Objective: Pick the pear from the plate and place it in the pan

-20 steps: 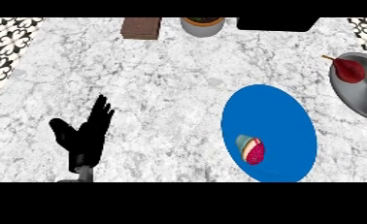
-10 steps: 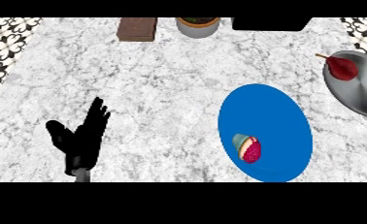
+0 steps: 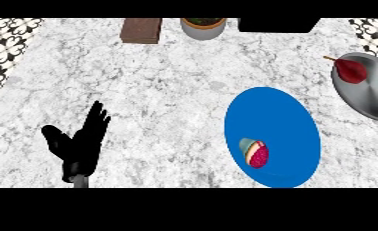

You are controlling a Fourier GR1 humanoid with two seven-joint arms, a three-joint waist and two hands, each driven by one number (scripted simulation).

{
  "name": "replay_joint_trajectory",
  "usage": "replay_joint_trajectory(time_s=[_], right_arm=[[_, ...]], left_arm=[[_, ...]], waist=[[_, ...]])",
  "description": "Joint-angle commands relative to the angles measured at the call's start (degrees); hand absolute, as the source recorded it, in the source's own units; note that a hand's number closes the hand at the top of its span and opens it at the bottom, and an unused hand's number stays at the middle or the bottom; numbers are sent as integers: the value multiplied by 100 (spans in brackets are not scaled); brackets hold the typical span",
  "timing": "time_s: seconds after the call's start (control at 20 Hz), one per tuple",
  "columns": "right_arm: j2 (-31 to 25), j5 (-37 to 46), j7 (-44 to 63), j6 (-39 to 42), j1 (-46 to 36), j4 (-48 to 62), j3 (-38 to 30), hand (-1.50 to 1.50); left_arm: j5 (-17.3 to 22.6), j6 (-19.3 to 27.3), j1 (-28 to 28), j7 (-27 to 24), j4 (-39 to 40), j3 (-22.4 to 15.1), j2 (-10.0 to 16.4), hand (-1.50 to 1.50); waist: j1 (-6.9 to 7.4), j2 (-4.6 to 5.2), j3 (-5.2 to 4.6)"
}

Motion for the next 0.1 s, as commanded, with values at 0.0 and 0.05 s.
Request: replay_joint_trajectory(time_s=[0.0,0.05], right_arm=[[-41,-114,-474,546,301,-45,17,-150],[-13,-115,-512,461,434,-53,47,-150]], left_arm=[[-221,297,-18,7,-43,-182,-242,0],[-6,44,76,3,-137,-43,-93,0]], waist=[[-49,-22,-8],[-38,-25,-9]])
